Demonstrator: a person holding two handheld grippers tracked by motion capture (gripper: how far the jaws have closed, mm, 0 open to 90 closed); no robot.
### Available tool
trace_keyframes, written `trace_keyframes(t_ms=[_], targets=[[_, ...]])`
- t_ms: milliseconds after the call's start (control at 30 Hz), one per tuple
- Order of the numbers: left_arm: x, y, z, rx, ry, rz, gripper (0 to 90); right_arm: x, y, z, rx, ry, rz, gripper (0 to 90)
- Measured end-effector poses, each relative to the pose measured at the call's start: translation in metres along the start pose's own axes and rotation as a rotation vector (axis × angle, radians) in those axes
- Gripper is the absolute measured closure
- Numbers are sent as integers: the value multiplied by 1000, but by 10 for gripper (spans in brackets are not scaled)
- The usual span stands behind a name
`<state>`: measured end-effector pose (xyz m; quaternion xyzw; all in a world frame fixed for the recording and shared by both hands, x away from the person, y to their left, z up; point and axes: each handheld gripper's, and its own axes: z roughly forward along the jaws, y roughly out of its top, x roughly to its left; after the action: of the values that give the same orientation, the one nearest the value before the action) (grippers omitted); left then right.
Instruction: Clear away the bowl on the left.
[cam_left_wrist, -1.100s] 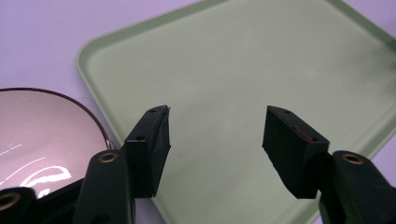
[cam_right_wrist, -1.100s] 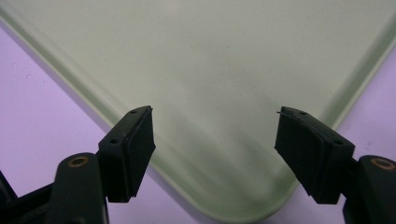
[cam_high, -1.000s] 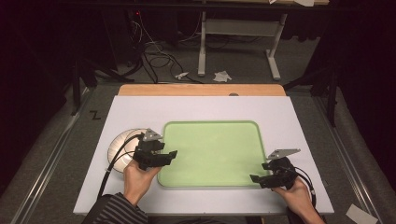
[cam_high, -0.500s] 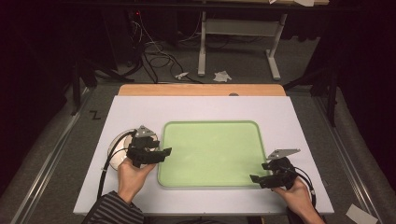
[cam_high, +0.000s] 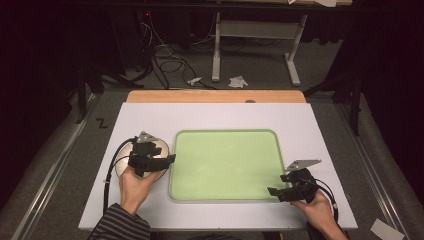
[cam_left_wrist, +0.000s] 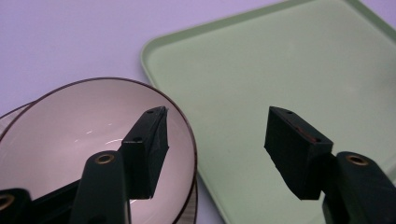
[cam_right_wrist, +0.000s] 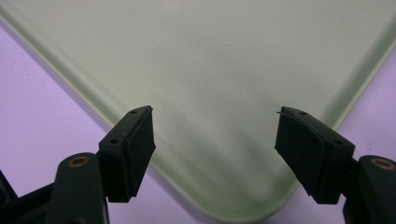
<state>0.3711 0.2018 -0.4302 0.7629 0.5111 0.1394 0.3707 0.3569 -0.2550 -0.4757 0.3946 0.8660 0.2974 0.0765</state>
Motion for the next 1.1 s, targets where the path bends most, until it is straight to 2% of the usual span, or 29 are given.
trace_keyframes(t_ms=[200, 400, 600, 800, 833, 1100], targets=[[10, -1, -2, 2, 16, -20, 382, 0, 0, 0, 2, 0, 1, 296], [13, -1, -1, 7, 47, -9, 392, 0, 0, 1, 0, -1, -7, 297], [20, -2, -3, 1, 57, -25, 388, 0, 0, 1, 1, 1, -10, 297], [27, -4, -6, -13, 96, -27, 399, 1, 0, 0, 1, 3, -8, 297], [30, -4, -7, -17, 99, -42, 402, 1, 0, 0, 1, 3, -8, 297], [43, -7, -7, -5, 114, -80, 398, 1, 0, 0, 3, 5, -8, 297]])
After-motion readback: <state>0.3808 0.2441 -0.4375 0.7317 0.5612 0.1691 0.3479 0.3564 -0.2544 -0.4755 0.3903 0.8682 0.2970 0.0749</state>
